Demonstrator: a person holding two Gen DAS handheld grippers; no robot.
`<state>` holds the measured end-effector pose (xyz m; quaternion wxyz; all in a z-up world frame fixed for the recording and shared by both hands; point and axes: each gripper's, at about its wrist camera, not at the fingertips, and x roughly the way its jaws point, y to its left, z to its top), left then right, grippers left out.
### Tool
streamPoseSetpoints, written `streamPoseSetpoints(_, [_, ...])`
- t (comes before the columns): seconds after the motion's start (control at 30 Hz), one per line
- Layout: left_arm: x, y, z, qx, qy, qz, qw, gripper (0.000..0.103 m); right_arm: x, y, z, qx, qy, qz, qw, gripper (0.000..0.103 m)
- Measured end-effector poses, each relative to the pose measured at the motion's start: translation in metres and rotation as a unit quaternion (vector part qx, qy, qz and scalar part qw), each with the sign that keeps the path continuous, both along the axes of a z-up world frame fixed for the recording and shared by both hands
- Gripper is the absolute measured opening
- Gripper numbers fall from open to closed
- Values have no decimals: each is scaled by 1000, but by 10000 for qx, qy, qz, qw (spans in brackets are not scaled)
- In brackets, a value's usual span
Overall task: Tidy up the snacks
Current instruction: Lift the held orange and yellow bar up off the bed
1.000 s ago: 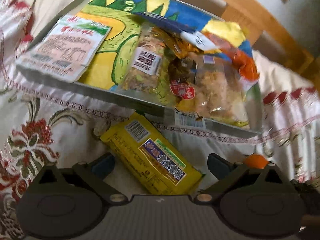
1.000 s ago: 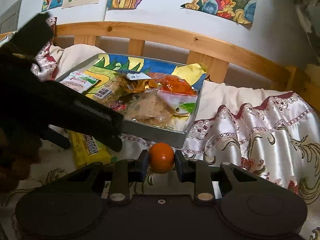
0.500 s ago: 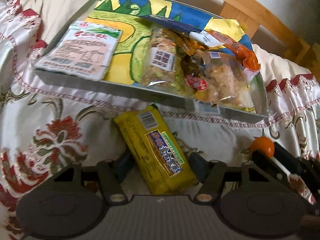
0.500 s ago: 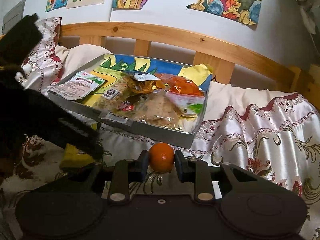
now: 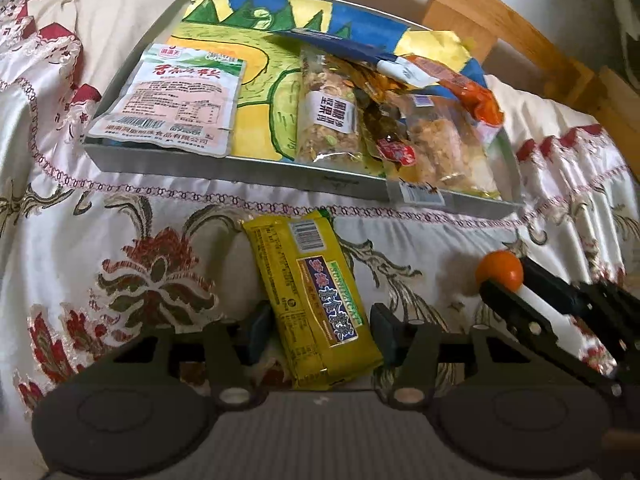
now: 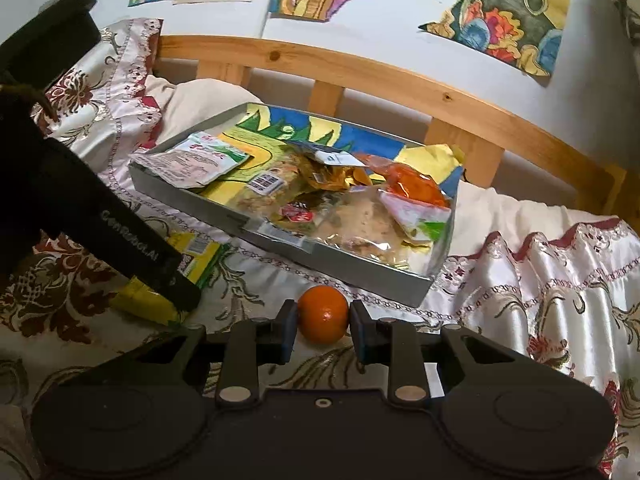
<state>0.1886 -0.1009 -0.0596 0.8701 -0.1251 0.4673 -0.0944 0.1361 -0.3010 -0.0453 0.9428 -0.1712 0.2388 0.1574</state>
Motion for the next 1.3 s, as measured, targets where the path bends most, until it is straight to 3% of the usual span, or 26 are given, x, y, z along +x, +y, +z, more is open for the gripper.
streamPoseSetpoints(0.33, [-42, 25, 7, -127, 77, -68, 9999, 55, -16, 16, 5, -83, -202, 275, 9994, 30])
streamPoseSetpoints(0.77, [-93, 60, 19, -238, 42, 217, 9995, 54, -42, 37, 16, -88, -496, 616, 9968, 30])
streamPoseSetpoints(0.93, [-96, 76, 35, -157, -120, 243, 9995, 46, -48, 43, 23, 69, -562, 667, 9962, 30])
streamPoseSetpoints(0.97, [-95, 78, 39, -127, -157, 225, 9995, 43, -49, 45, 24, 88, -580, 671, 9960, 30])
streamPoseSetpoints(1.0, [-92, 81, 41, -92, -175, 210, 9996, 32, -49, 47, 25, 94, -592, 668, 9960, 30])
streamPoseSetpoints(1.2, [-82, 89, 20, -172, 216, 194, 9994, 31, -50, 53, 24, 101, -445, 628, 9970, 30])
streamPoseSetpoints(1.27, [-83, 90, 14, -229, 158, 216, 9994, 32, -51, 54, 23, 86, -431, 618, 9971, 30])
streamPoseSetpoints(1.3, [-84, 90, 13, -204, 117, 218, 9995, 37, -52, 54, 23, 82, -433, 619, 9971, 30])
